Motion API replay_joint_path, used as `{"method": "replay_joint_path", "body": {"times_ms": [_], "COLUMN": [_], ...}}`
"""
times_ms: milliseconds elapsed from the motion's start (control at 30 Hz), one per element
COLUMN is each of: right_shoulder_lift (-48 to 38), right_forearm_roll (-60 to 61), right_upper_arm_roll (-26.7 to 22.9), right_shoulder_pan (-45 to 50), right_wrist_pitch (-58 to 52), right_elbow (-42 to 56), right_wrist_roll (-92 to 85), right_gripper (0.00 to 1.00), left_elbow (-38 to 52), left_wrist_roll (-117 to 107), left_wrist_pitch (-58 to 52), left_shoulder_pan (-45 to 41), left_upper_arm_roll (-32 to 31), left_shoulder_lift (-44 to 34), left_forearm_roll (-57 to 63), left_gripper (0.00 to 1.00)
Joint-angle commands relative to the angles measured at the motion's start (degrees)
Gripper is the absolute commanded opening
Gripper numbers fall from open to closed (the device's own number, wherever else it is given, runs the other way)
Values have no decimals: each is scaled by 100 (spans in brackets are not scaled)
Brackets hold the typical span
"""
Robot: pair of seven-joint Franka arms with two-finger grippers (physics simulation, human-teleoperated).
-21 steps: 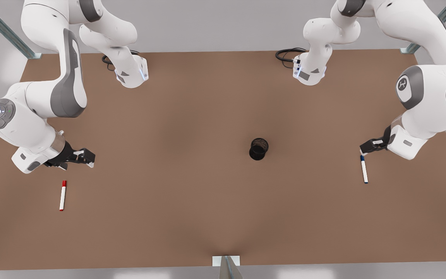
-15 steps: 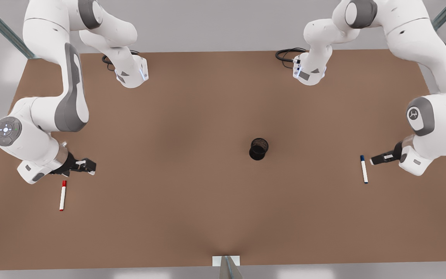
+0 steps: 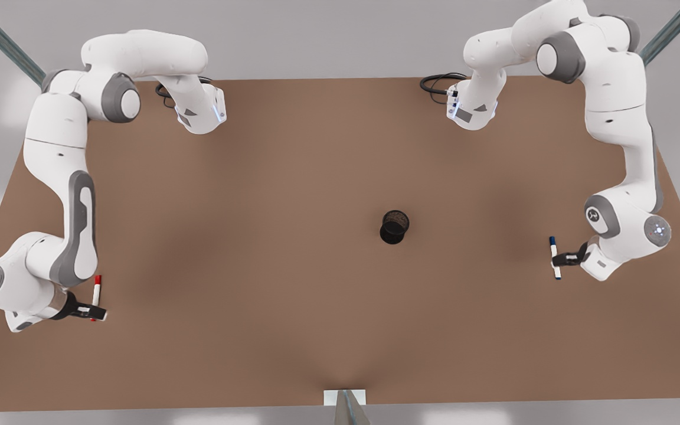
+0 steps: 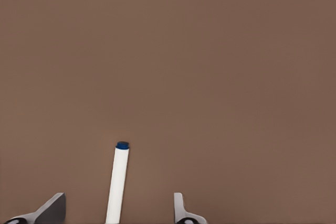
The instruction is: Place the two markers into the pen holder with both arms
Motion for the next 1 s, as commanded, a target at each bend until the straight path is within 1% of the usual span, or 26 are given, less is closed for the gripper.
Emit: {"method": "replay_joint_path", "body": {"times_ms": [0,100,200,233,267,367,400,433,467,500,533,567,633,667,700,767,900,967], "right_shoulder_lift": [72,195,318,423,608,626,643,652,652,652,652,652,652,652,652,652,652,652], "right_forearm_roll": [58,66,-13,-30,-22,-13,5,-4,-21,-21,-13,-13,-13,-13,-13,-13,-13,-13], "right_upper_arm_roll": [5,-127,-136,-136,-136,-136,-136,-136,-136,-136,-136,-136,-136,-127,-127,-118,-118,-118], "right_shoulder_pan": [-89,-124,-195,-238,-282,-300,-309,-309,-309,-309,-309,-309,-309,-309,-309,-291,-283,-265], "right_wrist_pitch": [147,252,340,428,884,929,964,999,1095,1280,1307,1307,1307,1307,1316,1360,1439,1562], "right_elbow": [-4,-13,-83,-75,-75,-83,-92,-92,-136,-250,-259,-251,-259,-268,-268,-285,-347,-452], "right_wrist_roll": [-1201,-1754,-2080,-2080,-2229,-2309,-2361,-2370,-2388,-2405,-2484,-2493,-2493,-2485,-2476,-2467,-2458,-2458], "right_gripper": [100,100,100,100,100,100,97,87,79,73,68,64,61,59,58,56,55,53], "left_elbow": [0,0,17,35,35,35,35,35,44,44,53,70,88,114,114,123,123,123], "left_wrist_roll": [1628,1408,1329,1180,1136,1136,1136,1136,1118,1118,1118,1118,1118,1127,1127,1127,1118,1109], "left_wrist_pitch": [594,594,585,585,585,585,585,585,585,594,594,594,594,594,594,585,585,585], "left_shoulder_pan": [-6,2,-6,-15,-15,-6,2,2,2,2,11,11,20,11,11,2,2,-6], "left_upper_arm_roll": [2,-7,-7,-7,-7,-7,-7,-7,-7,-7,-7,-7,-7,-7,-7,-7,-7,-7], "left_shoulder_lift": [88,219,325,413,466,545,562,589,597,633,668,677,712,721,721,721,712,712], "left_forearm_roll": [107,107,98,98,98,98,98,98,98,98,98,98,98,107,107,107,107,107], "left_gripper": [100,100,100,100,100,100,98,96,88,78,71,69,66,62,58,42,26,21]}}
